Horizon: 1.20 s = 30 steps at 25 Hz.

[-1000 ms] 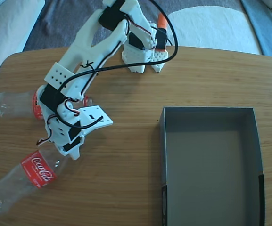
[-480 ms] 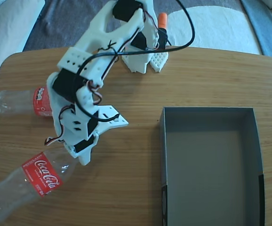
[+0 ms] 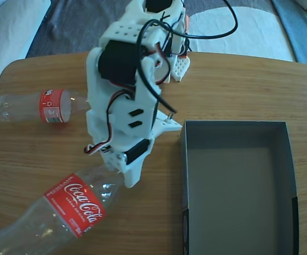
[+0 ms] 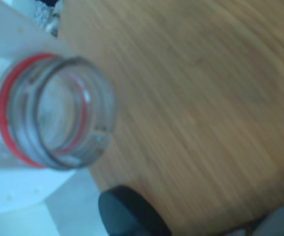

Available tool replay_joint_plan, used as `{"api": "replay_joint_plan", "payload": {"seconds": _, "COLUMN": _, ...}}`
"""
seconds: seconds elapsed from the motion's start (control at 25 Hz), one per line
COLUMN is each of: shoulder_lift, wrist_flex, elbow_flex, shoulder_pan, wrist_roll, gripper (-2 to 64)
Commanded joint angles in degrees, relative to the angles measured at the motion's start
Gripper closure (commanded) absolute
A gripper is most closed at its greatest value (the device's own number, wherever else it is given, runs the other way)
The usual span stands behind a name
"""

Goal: Grasp the bottles and put them in the box.

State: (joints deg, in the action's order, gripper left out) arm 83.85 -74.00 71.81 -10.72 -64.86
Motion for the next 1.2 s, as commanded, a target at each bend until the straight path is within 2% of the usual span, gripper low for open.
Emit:
{"api": "replay_joint_plan", "payload": {"seconds": 0.0, "shoulder_lift": 4.4, "wrist_flex": -3.3, "elbow_flex": -7.2, "shoulder_pan": 3.4, "wrist_roll": -0.1, "gripper": 61.6}}
{"api": "replay_joint_plan", "payload": {"seconds": 0.2, "shoulder_lift": 4.4, "wrist_flex": -9.8, "elbow_flex": -13.4, "shoulder_pan": 11.0, "wrist_roll": -0.6, "gripper": 61.6}}
{"api": "replay_joint_plan", "payload": {"seconds": 0.4, "shoulder_lift": 4.3, "wrist_flex": -13.5, "elbow_flex": -16.2, "shoulder_pan": 18.4, "wrist_roll": -0.7, "gripper": 61.6}}
{"api": "replay_joint_plan", "payload": {"seconds": 0.76, "shoulder_lift": 3.3, "wrist_flex": -13.3, "elbow_flex": -15.2, "shoulder_pan": 30.2, "wrist_roll": -0.7, "gripper": 61.5}}
{"api": "replay_joint_plan", "payload": {"seconds": 1.16, "shoulder_lift": 0.9, "wrist_flex": -13.2, "elbow_flex": -8.1, "shoulder_pan": 39.4, "wrist_roll": 0.0, "gripper": 61.5}}
